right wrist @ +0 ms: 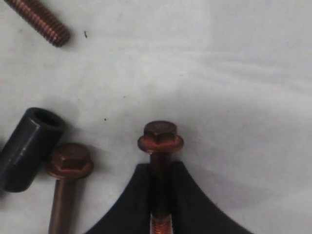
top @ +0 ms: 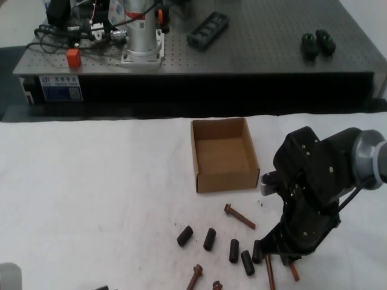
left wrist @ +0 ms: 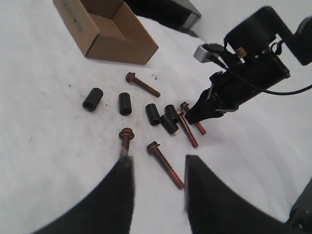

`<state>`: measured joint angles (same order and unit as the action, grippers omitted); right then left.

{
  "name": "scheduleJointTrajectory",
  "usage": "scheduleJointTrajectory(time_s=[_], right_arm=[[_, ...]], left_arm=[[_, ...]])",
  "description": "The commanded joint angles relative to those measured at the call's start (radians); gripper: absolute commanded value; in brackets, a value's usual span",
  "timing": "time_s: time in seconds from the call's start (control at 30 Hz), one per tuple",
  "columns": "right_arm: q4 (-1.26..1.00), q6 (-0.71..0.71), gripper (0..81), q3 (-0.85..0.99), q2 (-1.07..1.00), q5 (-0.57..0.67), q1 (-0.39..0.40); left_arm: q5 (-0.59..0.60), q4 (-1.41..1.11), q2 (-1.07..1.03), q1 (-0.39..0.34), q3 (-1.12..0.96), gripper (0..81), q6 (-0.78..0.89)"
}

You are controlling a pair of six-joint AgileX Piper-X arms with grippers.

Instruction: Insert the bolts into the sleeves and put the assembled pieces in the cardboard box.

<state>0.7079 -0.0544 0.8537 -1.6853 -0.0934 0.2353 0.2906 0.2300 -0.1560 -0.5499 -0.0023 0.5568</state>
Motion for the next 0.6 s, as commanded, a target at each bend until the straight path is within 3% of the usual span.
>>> scheduleJointTrajectory(time_s=[0.0,0.1,0.23,0.4,0.57], right_arm=[[-0.052,0.025,1.6,-0.013,-0.011,0.002,-0.016],[-0.032,0.027,1.6,-0.013,0.003,0.044,-0.026],[0.004,0.032,1.6,-0.013,0.108,0.085,-0.026],[0.095,0.032,1.6,-0.013,0.337,0.107,-0.026],[0.226,0.030,1.6,-0.013,0.552,0.107,-0.026]], left_arm=[[0.011,-0.023,-0.043,0.003,-0.031,22.8,-0.049],[0.009,-0.017,-0.165,0.003,-0.082,22.8,-0.079],[-0.027,0.078,-0.421,0.003,-0.240,22.8,-0.280],[-0.055,0.173,-0.901,0.003,-0.542,33.4,-0.496],[-0.051,0.434,-1.331,0.003,-0.928,34.8,-0.636]])
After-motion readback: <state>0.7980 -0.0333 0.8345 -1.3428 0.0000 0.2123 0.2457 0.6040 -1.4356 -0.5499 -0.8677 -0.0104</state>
